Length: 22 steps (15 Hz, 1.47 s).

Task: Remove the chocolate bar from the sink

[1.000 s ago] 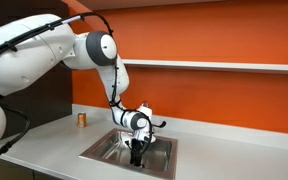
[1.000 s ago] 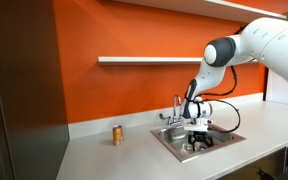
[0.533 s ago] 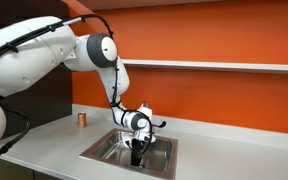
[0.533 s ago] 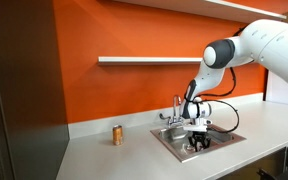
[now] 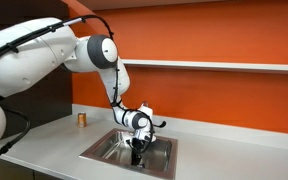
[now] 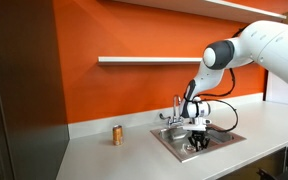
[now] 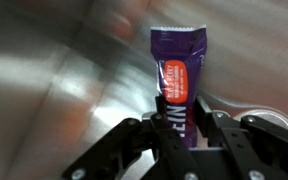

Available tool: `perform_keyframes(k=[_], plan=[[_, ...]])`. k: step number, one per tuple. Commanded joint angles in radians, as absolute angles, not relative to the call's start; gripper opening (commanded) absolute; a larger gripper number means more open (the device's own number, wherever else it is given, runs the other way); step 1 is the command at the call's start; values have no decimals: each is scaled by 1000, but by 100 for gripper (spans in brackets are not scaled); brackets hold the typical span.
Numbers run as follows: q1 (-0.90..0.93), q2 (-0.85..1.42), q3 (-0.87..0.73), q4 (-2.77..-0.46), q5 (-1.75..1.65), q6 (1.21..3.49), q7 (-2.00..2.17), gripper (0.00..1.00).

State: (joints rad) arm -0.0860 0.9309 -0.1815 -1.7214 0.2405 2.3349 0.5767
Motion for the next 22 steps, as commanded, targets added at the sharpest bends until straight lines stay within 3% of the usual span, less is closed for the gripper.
perform_keyframes(k=[1, 22], plan=[[-95, 950, -176, -1681, 248, 2293, 570, 8], [-9, 741, -257, -1767, 92, 2215, 579, 8]])
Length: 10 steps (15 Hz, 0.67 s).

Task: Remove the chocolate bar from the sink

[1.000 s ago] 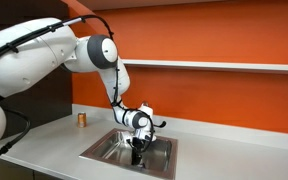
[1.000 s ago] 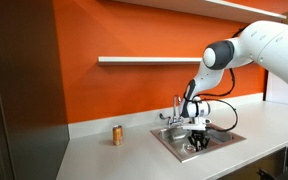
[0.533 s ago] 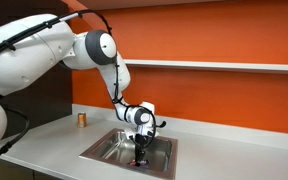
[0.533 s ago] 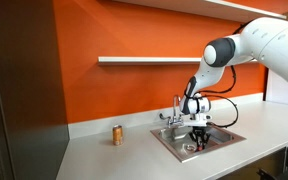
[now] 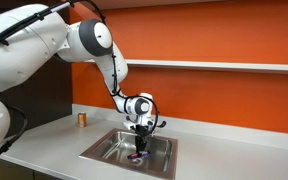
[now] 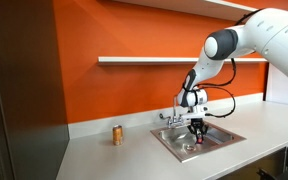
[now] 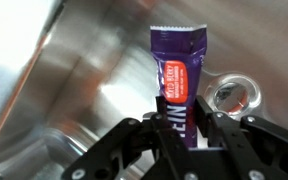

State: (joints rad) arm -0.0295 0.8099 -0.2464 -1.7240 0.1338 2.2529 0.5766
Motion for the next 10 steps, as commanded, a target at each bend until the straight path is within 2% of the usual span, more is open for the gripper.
perform_keyframes(k=[1, 10], plan=[[-6, 730, -254, -1773, 79, 2216, 571, 8], [26, 605, -235, -1910, -29, 2283, 446, 8]])
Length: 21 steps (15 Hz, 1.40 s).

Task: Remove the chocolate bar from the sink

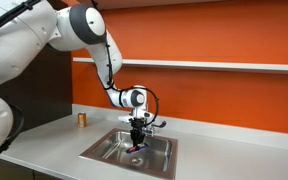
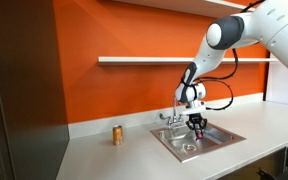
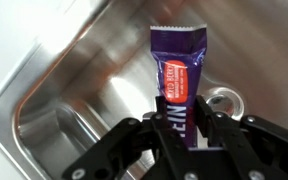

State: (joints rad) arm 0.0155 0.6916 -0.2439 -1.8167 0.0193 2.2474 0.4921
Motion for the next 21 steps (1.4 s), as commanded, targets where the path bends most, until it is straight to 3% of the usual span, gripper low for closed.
perform_keyframes(k=[1, 21], plan=[[36, 585, -238, -1935, -51, 2307, 437, 8], [148, 267, -168, -2250, -419, 2571, 335, 8]])
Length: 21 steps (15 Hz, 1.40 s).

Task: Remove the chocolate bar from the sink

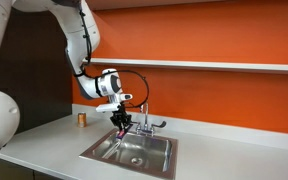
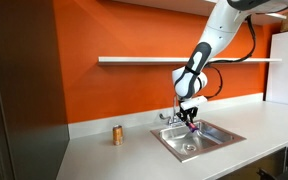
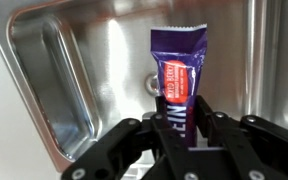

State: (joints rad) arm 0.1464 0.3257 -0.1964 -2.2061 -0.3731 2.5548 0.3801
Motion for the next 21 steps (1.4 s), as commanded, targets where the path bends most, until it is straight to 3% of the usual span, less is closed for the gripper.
perform_keyframes(k=[1, 21], plan=[[150, 262, -155, -2251, -430, 2570, 323, 8], [211, 377, 79, -2141, -415, 2548, -30, 8]])
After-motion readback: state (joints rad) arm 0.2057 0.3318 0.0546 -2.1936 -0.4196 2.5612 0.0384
